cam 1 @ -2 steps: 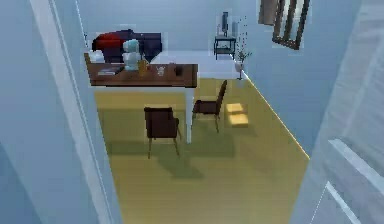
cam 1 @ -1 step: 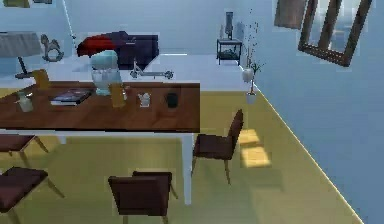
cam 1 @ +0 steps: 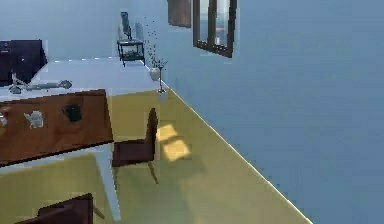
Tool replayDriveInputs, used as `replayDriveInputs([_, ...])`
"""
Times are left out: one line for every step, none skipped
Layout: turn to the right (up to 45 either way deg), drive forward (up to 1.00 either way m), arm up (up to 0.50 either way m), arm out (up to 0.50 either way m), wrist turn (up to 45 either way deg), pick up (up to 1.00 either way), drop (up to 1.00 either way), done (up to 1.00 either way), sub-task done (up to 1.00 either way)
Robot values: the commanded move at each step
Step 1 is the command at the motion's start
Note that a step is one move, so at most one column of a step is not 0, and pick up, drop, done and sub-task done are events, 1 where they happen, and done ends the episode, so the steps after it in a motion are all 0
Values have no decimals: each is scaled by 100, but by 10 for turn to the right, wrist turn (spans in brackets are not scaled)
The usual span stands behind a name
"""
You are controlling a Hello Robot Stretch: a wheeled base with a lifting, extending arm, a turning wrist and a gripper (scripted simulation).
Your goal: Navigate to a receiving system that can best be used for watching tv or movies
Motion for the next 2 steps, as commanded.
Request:
replayDriveInputs([0,100,0,0,0,0,0,0,0])
replayDriveInputs([60,0,0,0,0,0,0,0,0])
